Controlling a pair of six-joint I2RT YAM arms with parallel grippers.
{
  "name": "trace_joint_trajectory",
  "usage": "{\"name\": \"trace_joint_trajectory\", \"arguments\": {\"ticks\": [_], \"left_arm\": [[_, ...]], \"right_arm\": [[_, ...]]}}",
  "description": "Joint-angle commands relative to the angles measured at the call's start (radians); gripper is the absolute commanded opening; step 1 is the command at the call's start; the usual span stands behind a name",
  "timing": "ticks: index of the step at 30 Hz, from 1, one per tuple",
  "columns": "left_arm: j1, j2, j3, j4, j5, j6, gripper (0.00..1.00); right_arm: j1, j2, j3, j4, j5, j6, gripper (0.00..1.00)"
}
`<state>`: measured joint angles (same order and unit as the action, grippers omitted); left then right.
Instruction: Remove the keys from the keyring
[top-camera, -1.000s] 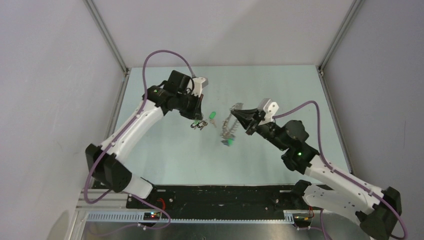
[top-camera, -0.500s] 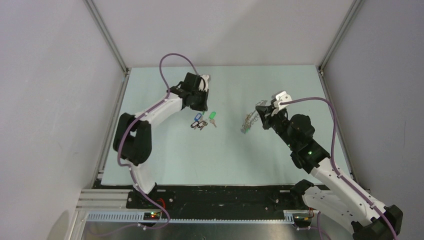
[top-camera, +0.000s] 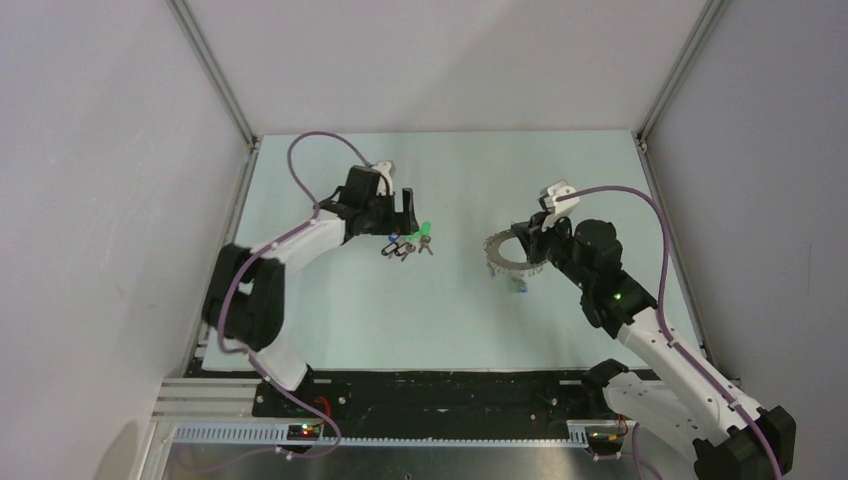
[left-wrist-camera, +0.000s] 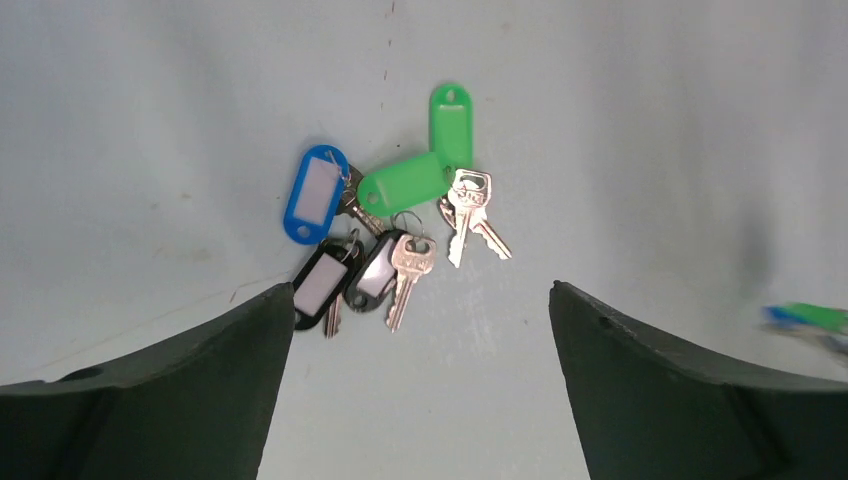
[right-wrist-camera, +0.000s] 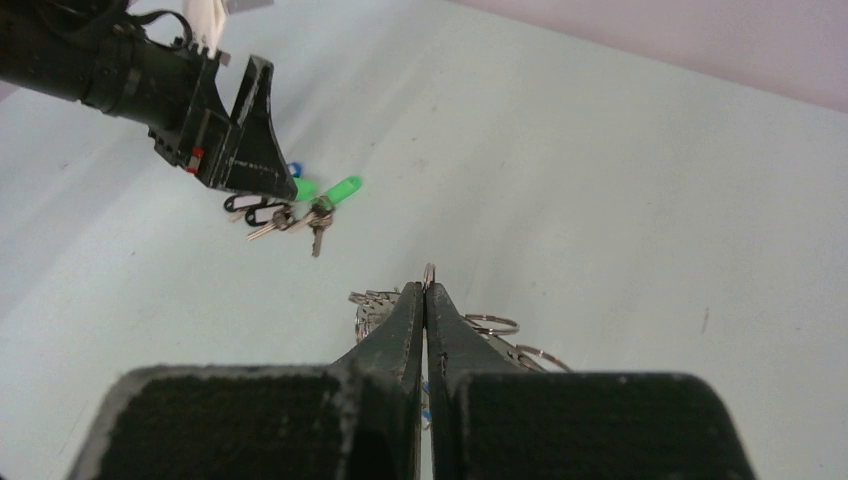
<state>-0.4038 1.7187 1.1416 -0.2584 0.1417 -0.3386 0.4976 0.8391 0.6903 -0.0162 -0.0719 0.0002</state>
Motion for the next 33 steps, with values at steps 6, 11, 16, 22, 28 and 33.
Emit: {"name": "trace_joint_trajectory", "arguments": {"ticks": [6, 11, 16, 22, 28, 33], "left_arm": [[0.056, -0.538, -0.13, -0.006, -0.09, 0.011, 1.0], [0.088, -0.823, -0.156, -0.139, -0.365, 0.043, 1.0], [0.096, -1.024, -0.16, -0.209, -0.567, 0.081, 1.0], [0.097, -1.119, -0.138, -0.267, -0.625, 0.209, 1.0], [0.096, -1.125, -0.111, -0.287, -0.623, 0.222, 1.0], [0.096, -1.082, -0.095, -0.285, -0.588, 0.186, 1.0]], "right_arm": [[0.284, 0.062, 0.075, 0.02, 0.006, 0.027, 0.0], [0.407, 0.22, 0.16, 0.208, 0.008, 0.044, 0.0], [0.5, 0.547, 0.488, 0.317, -0.09, 0.007, 0.0], [0.525, 0.799, 0.849, 0.344, -0.192, 0.014, 0.48], [0.507, 0.766, 0.844, 0.304, -0.046, 0.007, 0.8], [0.427, 0.586, 0.654, 0.199, -0.016, 0.019, 0.8]]}}
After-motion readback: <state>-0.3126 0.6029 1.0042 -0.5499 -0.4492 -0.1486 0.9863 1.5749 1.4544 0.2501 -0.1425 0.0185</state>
